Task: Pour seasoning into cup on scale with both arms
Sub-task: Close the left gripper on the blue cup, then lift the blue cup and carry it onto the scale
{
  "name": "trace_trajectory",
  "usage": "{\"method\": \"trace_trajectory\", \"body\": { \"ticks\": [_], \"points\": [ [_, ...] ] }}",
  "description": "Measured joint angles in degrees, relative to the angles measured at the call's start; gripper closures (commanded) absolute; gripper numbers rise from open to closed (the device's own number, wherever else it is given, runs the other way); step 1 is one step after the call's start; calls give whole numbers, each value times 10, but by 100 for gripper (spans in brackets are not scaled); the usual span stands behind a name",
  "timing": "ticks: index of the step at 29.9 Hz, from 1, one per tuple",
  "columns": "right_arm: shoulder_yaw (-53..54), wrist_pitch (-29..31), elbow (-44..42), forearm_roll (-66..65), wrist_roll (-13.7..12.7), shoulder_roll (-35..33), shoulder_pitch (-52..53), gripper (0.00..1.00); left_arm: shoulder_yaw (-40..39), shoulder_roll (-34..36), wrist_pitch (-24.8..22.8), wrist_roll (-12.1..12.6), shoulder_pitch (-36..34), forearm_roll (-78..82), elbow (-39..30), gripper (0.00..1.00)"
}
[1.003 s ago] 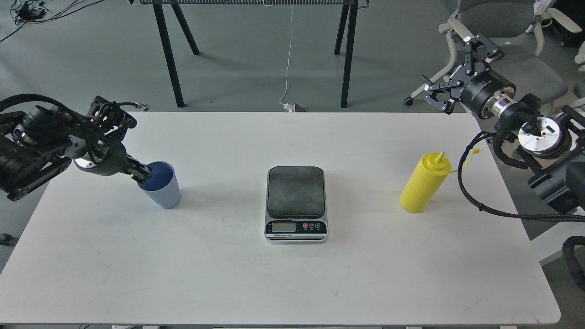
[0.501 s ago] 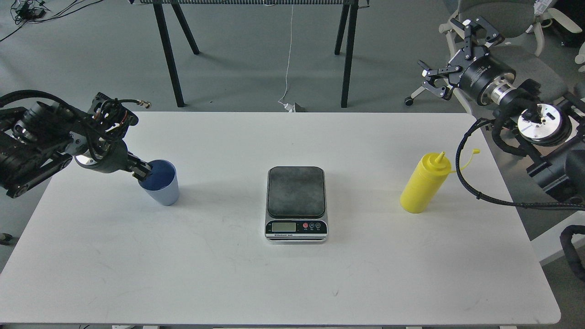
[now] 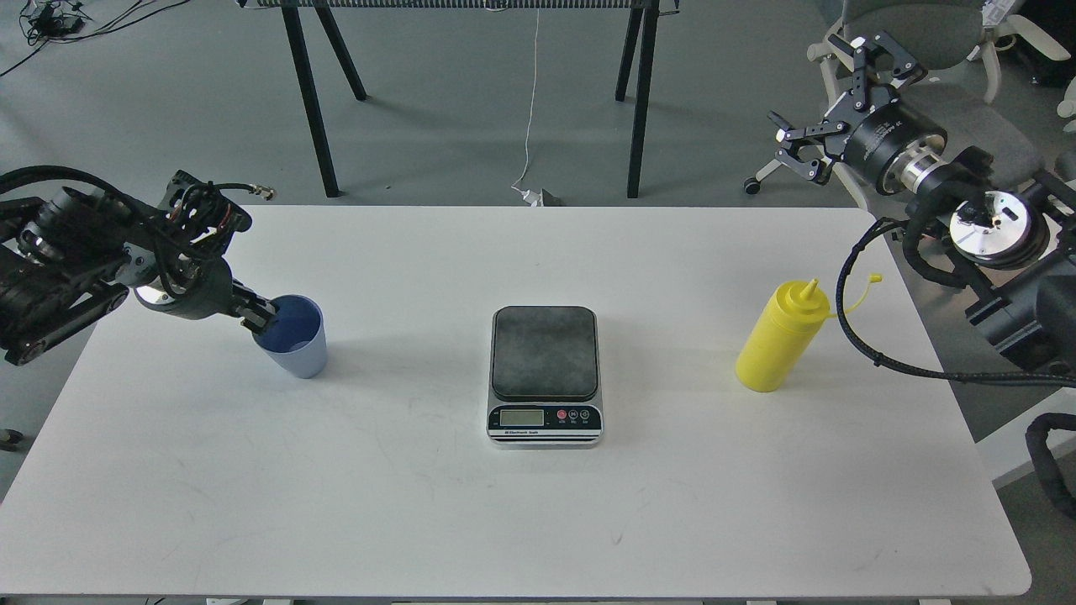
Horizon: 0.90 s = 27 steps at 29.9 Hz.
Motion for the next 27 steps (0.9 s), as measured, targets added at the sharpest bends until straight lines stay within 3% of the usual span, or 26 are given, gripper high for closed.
{"method": "trace_trajectory", "body": {
  "ticks": [12, 27],
  "points": [
    [0, 0, -2, 0, 1, 1, 0, 1, 0, 7, 0, 0, -14, 4, -3, 97],
    [0, 0, -62, 0, 1, 45, 37, 1, -4, 27, 0, 0, -49, 4, -72, 96]
  ]
}}
